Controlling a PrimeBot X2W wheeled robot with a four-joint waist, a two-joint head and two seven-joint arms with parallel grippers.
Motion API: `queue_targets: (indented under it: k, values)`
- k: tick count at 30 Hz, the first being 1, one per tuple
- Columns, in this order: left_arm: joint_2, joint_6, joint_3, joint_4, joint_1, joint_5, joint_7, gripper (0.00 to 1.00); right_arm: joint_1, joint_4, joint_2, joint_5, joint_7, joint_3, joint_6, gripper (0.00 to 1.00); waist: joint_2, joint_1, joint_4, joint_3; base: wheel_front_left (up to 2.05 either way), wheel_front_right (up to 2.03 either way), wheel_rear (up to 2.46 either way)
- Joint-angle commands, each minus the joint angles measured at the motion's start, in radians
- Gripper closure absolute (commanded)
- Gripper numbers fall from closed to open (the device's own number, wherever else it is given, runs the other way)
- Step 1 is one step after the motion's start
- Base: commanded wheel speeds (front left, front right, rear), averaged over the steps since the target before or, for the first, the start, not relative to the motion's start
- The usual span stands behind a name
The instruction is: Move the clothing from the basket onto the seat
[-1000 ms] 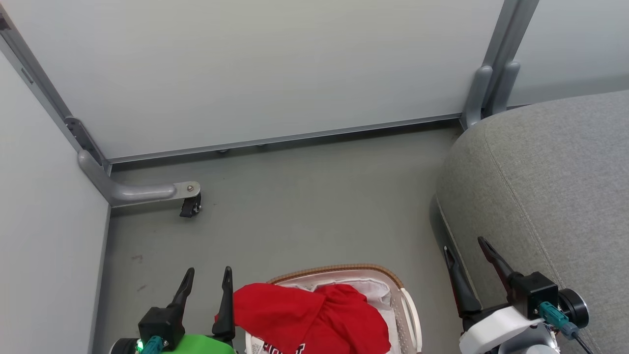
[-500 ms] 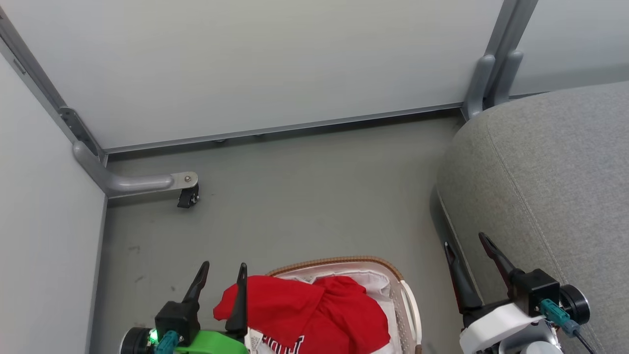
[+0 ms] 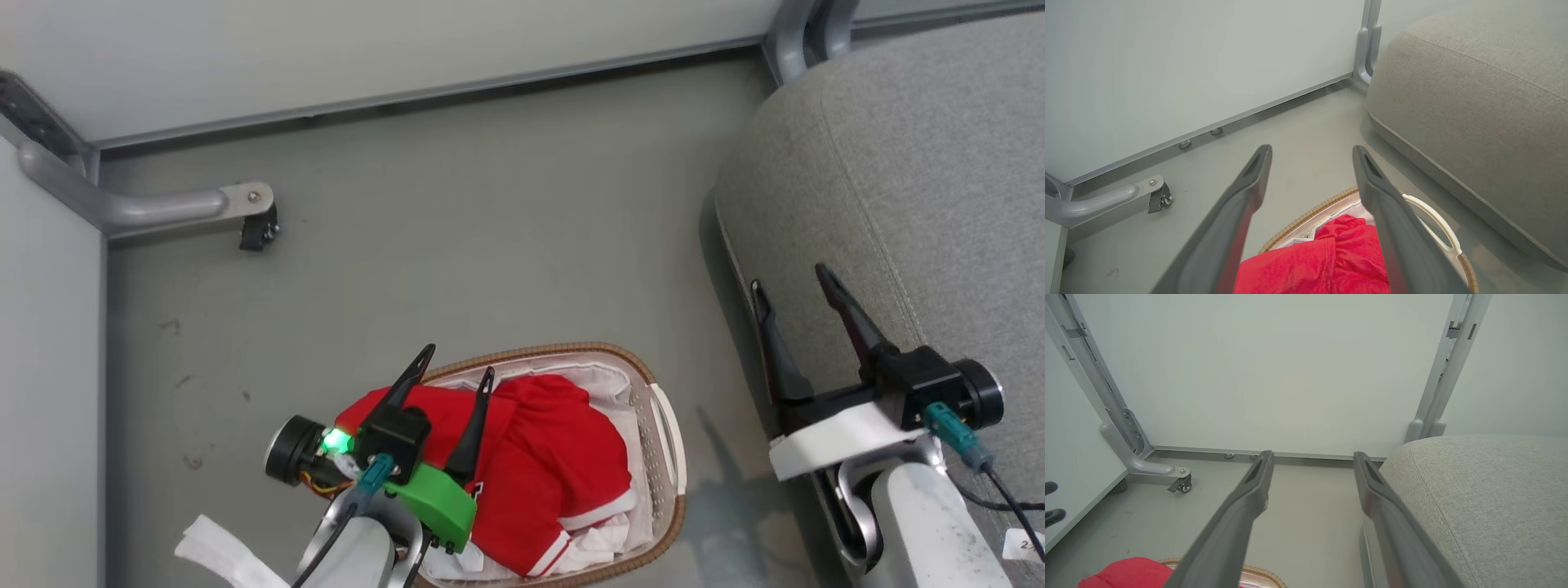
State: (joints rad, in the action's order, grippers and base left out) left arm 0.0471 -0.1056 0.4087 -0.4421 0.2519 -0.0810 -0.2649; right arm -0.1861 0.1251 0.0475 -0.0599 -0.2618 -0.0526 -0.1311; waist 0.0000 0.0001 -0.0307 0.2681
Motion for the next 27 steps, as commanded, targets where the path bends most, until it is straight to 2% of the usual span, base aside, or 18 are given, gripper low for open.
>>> queue_targets:
  k: [1, 8, 15, 23, 27]
  values:
    - [0.006, -0.005, 0.016, -0.032, 0.055, 0.017, 0.001, 0.0, -0.032, -0.012, 0.005, 0.001, -0.005, 0.013, 0.001, 0.0, 0.0, -0.0001, -0.064, 0.176, 0.0, 0.0, 0.0]
    - [0.024, -0.021, 0.126, -0.256, 0.217, 0.083, 0.001, 0.0, -0.112, -0.021, 0.004, -0.035, -0.005, 0.04, 0.001, 0.0, 0.0, -0.0001, -0.133, 0.336, 0.0, 0.0, 0.0]
    - [0.057, -0.026, 0.202, -0.492, 0.355, 0.103, 0.001, 0.0, -0.174, -0.02, 0.003, -0.107, -0.005, 0.0, 0.001, 0.0, 0.0, -0.0001, -0.22, 0.456, 0.0, 0.0, 0.0]
    - [0.1, -0.022, 0.236, -0.626, 0.475, 0.116, 0.001, 0.0, -0.204, -0.038, 0.003, -0.163, -0.005, -0.044, 0.001, 0.0, 0.0, -0.0001, -0.286, 0.546, 0.0, 0.0, 0.0]
    - [0.11, 0.011, 0.233, -0.658, 0.523, 0.119, 0.001, 0.0, -0.219, -0.044, 0.003, -0.178, -0.005, -0.056, 0.001, 0.0, 0.0, -0.0001, -0.304, 0.579, 0.0, 0.0, 0.0]
